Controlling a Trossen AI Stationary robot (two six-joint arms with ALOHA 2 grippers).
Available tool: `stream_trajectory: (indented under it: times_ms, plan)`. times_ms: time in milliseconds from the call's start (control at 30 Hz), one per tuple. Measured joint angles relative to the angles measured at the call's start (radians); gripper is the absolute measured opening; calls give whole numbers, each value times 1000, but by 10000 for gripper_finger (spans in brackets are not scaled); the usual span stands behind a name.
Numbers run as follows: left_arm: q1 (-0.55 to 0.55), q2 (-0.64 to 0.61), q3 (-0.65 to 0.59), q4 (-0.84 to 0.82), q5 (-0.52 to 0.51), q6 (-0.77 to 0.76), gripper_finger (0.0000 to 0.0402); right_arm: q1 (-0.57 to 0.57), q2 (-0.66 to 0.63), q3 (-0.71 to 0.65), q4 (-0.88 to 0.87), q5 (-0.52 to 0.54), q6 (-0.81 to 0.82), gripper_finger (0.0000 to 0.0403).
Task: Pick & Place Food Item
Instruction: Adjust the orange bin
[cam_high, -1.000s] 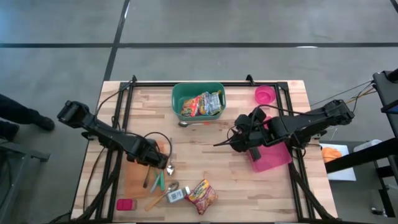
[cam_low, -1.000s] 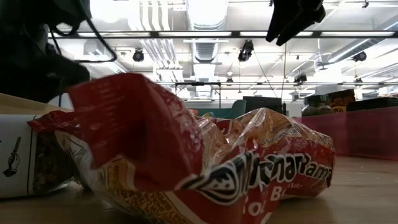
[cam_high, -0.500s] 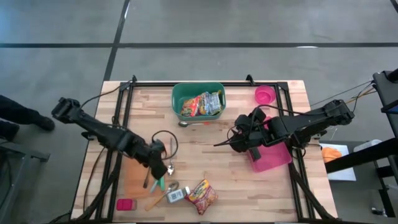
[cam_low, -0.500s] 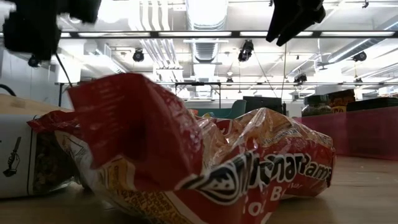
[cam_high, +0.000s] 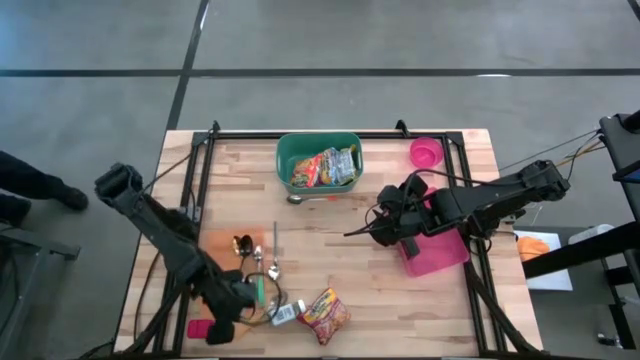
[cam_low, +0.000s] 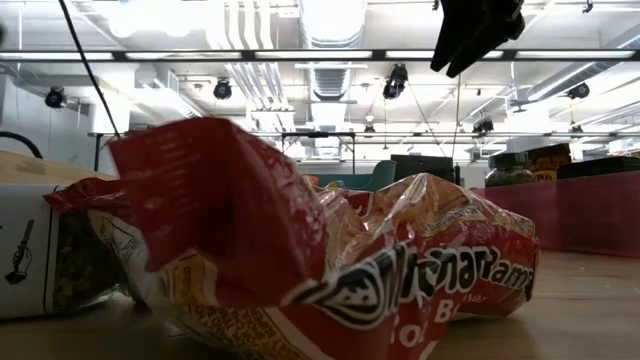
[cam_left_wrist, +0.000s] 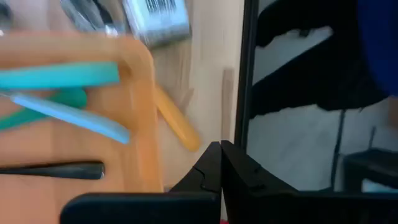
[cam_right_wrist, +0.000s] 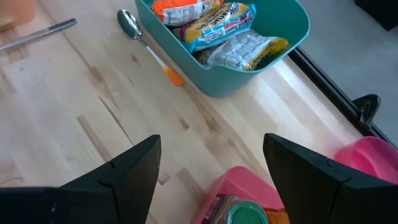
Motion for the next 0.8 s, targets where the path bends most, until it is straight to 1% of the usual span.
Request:
stream_trajectory:
  times_ms: [233,400,467,567,800]
  plan:
    - [-27,93,0,60,15,-5,1,0,0,-10,-1,-1,0,281]
    - [-26,156,-3,27,48,-37,0,0,0,-10,0,-26,0,281]
    - [-24,178,-4,0,68,-77,0,0,0,-10,0,-30,-1,281]
    - [-20,192,-12,-24,71,-149,0,0,0,-10,1,-30,-7,281]
    - [-14,188,-40,-14,56,-221,0,0,0,-10,16,-30,-42,281]
